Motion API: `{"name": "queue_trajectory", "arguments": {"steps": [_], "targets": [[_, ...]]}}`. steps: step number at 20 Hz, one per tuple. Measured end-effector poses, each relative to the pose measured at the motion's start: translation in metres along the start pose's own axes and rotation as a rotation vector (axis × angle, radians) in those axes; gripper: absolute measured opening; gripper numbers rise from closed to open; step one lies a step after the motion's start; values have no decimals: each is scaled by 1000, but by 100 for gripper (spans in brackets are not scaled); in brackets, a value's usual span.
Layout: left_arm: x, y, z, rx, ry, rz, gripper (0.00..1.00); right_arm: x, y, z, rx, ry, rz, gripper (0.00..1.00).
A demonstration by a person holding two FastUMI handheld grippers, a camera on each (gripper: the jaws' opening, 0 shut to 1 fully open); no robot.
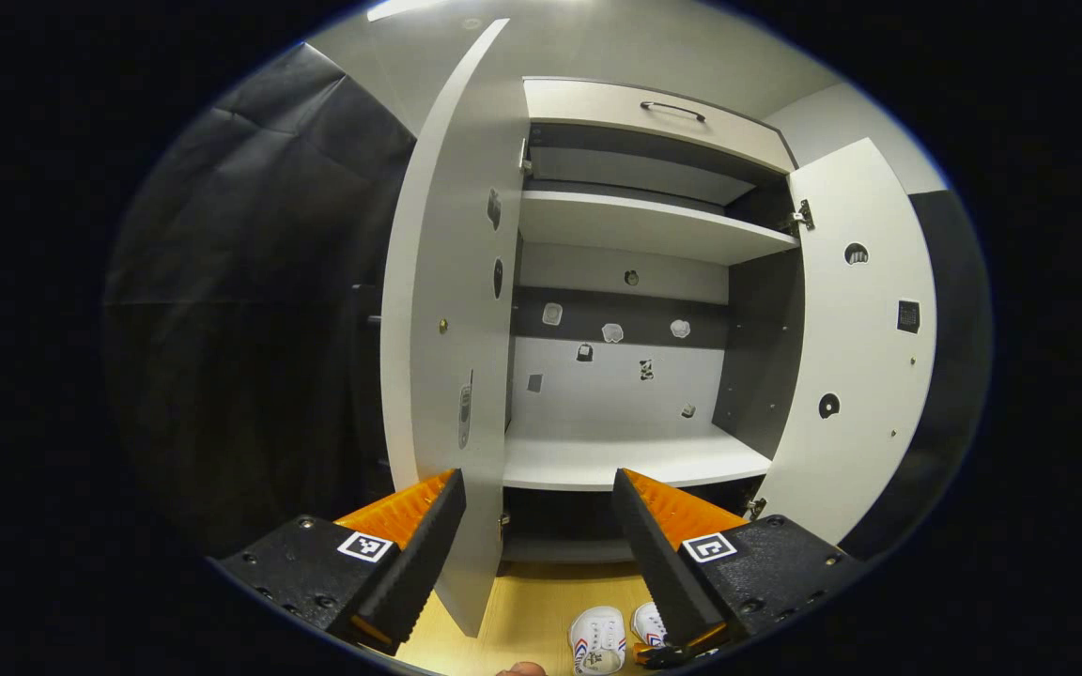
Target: Grab one shoe with the right hand and put it into the shoe cabinet, grab the other shoe with the left hand and put it into the shoe cabinet; then close the right door with the right hand and the left door with the left hand.
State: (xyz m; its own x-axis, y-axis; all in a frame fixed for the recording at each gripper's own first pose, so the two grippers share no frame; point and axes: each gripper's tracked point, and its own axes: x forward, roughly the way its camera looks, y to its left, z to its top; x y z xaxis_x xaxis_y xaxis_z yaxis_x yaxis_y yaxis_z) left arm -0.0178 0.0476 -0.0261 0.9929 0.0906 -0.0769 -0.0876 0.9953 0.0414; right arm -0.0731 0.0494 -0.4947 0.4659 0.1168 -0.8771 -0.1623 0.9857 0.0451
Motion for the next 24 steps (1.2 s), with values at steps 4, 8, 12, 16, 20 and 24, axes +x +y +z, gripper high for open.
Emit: {"name": "queue_trajectory", "arguments": {"steps": [4,8,12,16,20,24], "targets": [[3,1,-1,3,1,-1,93,-1,-14,-6,24,15,-29,43],[5,-1,0,-2,0,-3,95,10,-12,-13,58,33,-8,28],[5,-1,0,-2,-2,-3,95,10,-11,-15,-13,36,-26,28],[5,-1,-2,-11,5,-1,95,12,-8,-16,49,65,-6,2],[4,0,-5,-17,13,2,95,8,-7,-9,151,30,8,1],[2,-2,-2,-15,5,0,95,-8,-10,17,287,-15,52,0]]}}
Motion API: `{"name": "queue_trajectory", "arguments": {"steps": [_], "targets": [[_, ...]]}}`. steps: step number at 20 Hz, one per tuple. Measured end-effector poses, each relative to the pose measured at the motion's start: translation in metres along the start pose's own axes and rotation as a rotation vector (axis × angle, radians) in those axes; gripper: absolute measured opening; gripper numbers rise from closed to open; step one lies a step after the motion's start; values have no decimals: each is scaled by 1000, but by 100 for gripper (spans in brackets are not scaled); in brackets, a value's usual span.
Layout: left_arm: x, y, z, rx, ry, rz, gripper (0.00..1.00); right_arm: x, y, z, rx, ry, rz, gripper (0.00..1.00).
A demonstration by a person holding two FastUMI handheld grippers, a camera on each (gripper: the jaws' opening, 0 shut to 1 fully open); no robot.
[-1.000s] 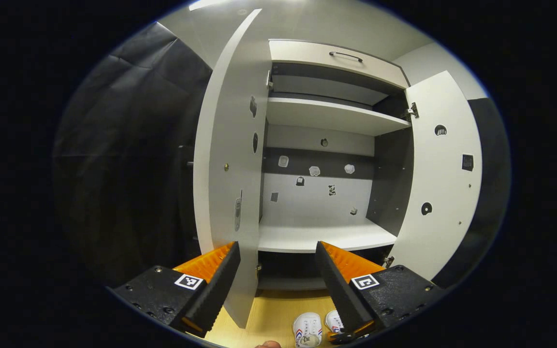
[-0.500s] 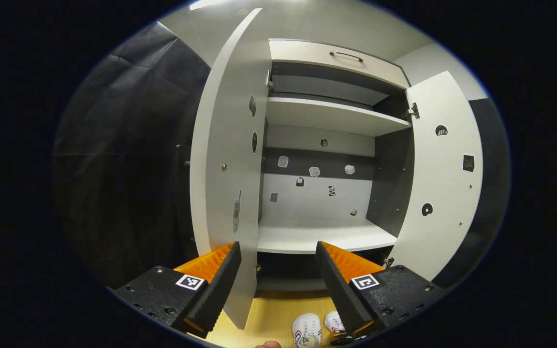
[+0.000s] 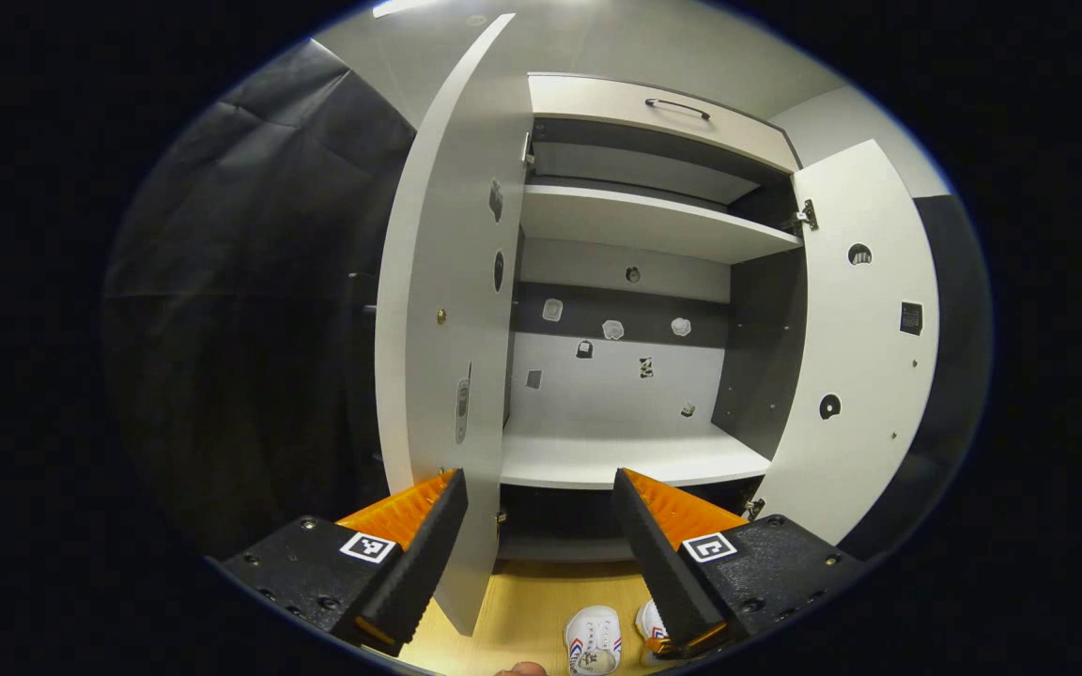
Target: Grab one shoe with the right hand and put it into the shoe cabinet, grab the other shoe with the left hand and put it into the shoe cabinet; then close the right door with the right hand and the left door with the left hand.
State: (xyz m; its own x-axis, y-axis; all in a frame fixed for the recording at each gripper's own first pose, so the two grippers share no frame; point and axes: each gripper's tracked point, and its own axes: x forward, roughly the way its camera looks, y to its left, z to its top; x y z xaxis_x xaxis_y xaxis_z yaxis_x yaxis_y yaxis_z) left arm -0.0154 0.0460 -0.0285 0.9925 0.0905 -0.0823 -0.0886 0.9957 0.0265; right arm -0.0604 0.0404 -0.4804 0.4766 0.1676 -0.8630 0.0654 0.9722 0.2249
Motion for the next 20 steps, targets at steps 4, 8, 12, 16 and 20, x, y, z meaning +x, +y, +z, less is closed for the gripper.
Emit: {"name": "queue_trajectory", "arguments": {"steps": [4,8,12,16,20], "targets": [[1,-3,2,3,-6,-6,96,-21,18,27,99,-40,78,1],[0,-5,3,3,-9,-11,96,-41,40,55,109,-94,129,0],[-1,-4,2,-7,-11,-9,96,-60,62,85,95,-136,175,0],[-1,-1,-2,-16,-4,-3,96,-41,56,71,54,-94,147,0],[-2,1,-4,-15,0,3,96,-10,40,33,31,-7,110,0]]}}
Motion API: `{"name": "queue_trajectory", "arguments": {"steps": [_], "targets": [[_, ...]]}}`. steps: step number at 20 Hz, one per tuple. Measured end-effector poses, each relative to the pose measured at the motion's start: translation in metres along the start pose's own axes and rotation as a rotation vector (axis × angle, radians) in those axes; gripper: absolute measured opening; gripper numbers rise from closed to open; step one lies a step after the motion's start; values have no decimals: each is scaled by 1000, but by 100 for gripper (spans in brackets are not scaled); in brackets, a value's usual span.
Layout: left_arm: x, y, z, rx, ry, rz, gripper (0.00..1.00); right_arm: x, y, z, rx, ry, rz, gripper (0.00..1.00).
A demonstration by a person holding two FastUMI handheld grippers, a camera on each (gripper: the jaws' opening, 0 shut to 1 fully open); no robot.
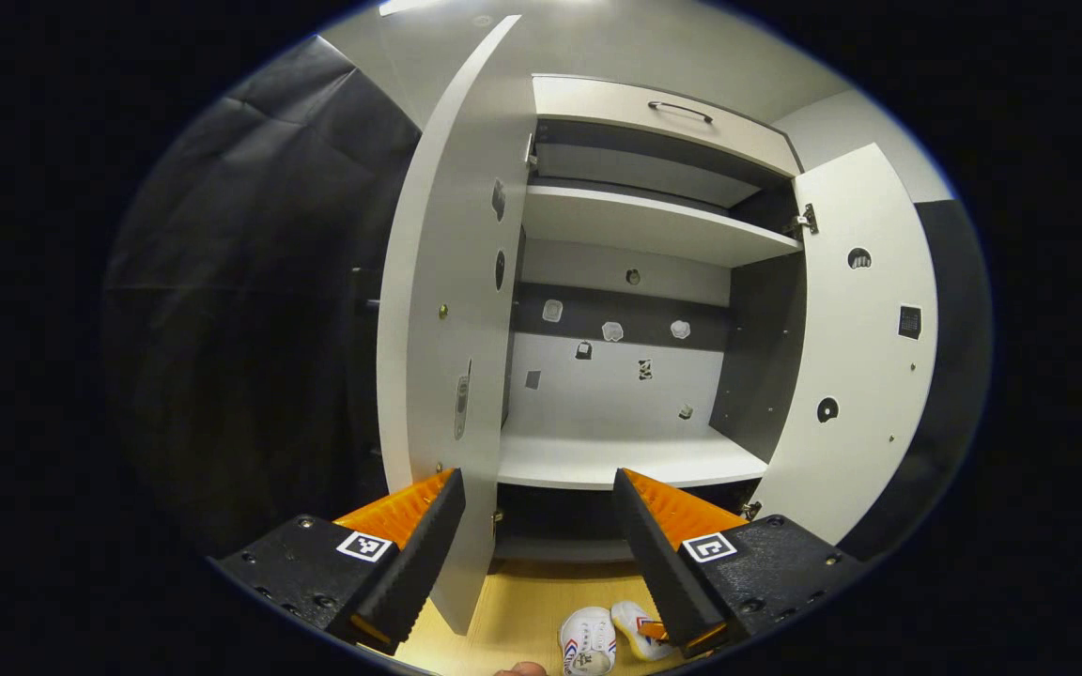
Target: Grab one shoe with the right hand and put it into the shoe cabinet, grab the other shoe with the left hand and put it into the shoe cabinet; then close the right door with the right hand and the left door with the left hand.
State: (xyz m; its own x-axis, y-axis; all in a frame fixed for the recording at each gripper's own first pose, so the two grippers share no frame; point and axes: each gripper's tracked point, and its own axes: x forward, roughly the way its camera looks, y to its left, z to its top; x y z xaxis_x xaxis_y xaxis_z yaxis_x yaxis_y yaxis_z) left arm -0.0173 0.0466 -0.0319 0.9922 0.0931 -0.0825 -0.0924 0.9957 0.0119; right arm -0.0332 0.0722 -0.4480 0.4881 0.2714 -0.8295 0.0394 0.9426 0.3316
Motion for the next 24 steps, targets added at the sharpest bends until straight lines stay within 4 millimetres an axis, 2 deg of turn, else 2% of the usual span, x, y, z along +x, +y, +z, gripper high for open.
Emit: {"name": "queue_trajectory", "arguments": {"steps": [1,2,3,5,6,7,8,9,10,12,15,20,22,24], "targets": [[0,0,0,2,1,1,96,-1,-6,-10,4,17,-5,0],[1,1,0,4,1,2,93,-4,-4,-12,21,19,-2,0],[1,1,-1,6,3,2,96,-3,-4,-15,26,25,-3,0],[1,-2,-1,8,5,-3,93,-3,-3,-21,19,31,-5,0],[2,-2,-2,9,6,-5,96,-2,-6,-18,19,30,-9,1],[2,-3,-1,9,5,-7,93,-2,-6,-18,19,35,-12,1],[2,-4,-2,8,5,-11,96,-2,-7,-19,21,39,-16,5],[2,-4,-1,8,5,-12,93,-2,-8,-19,24,41,-19,1],[3,-5,-1,8,4,-14,97,-1,-8,-20,25,41,-21,1],[2,-5,-1,9,3,-14,97,1,-7,-21,28,45,-26,1],[2,-3,-1,13,5,-14,96,4,-5,-16,21,47,-33,8],[2,-1,0,11,1,-11,96,10,-3,-15,9,56,-44,9],[2,0,-1,17,2,-12,96,12,-3,-15,0,62,-44,15],[2,0,-2,21,2,-11,96,14,-3,-16,-11,62,-46,15]]}}
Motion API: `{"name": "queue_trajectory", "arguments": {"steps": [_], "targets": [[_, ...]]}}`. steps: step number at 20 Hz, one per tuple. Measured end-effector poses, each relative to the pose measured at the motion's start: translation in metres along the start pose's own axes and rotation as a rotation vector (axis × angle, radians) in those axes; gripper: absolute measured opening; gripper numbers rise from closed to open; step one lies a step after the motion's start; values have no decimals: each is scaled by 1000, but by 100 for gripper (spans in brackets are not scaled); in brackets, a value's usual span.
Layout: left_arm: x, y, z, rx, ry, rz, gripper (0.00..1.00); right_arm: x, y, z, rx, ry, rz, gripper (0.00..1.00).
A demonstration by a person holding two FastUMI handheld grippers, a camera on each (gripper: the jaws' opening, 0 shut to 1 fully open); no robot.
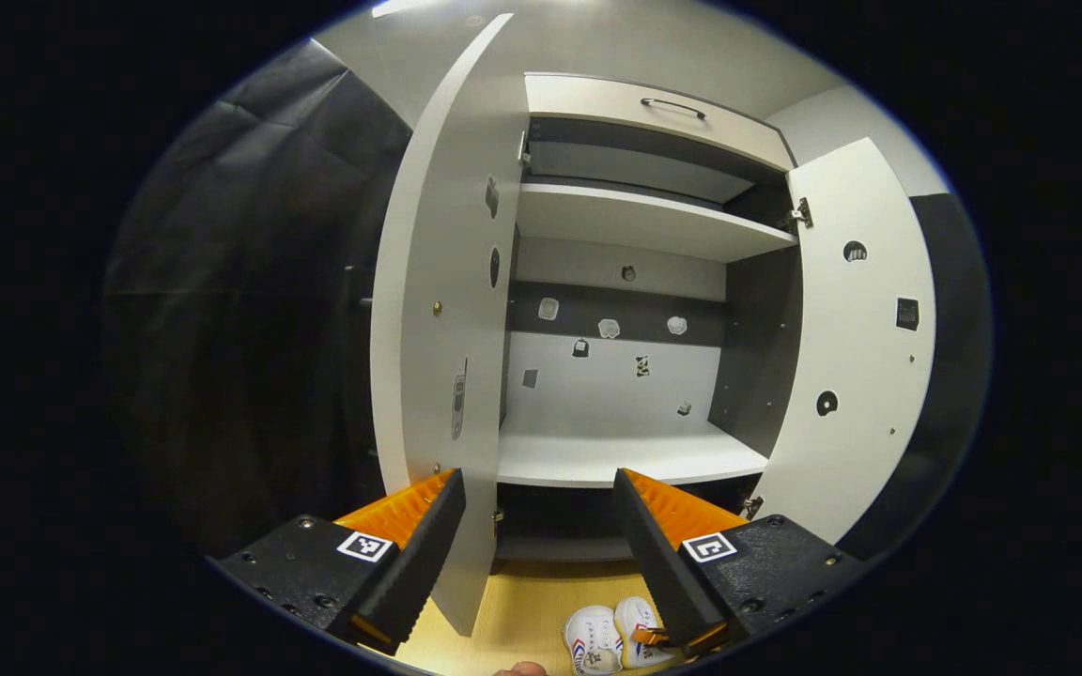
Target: Grab one shoe with the right hand and put it into the shoe cabinet, grab the other shoe with the left hand and put it into the shoe cabinet; then close the right door with the right hand and the left door with the left hand.
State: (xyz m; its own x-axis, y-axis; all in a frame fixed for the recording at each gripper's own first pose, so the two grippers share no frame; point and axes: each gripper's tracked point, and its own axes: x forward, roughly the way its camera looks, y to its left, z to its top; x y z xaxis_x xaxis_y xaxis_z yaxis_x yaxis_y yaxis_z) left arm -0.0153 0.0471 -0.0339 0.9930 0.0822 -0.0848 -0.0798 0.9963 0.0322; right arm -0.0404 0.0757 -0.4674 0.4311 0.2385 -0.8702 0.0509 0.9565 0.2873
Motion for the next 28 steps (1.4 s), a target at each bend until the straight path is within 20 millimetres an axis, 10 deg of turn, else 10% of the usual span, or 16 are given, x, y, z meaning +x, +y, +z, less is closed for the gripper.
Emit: {"name": "queue_trajectory", "arguments": {"steps": [10,26,28], "targets": [[-2,-4,-2,-9,6,-6,96,-7,4,5,-17,-18,23,0],[0,-3,-2,-23,2,-7,93,-20,15,26,53,-55,79,1],[1,-2,-1,-25,2,-6,96,-20,15,27,60,-56,82,14]]}}
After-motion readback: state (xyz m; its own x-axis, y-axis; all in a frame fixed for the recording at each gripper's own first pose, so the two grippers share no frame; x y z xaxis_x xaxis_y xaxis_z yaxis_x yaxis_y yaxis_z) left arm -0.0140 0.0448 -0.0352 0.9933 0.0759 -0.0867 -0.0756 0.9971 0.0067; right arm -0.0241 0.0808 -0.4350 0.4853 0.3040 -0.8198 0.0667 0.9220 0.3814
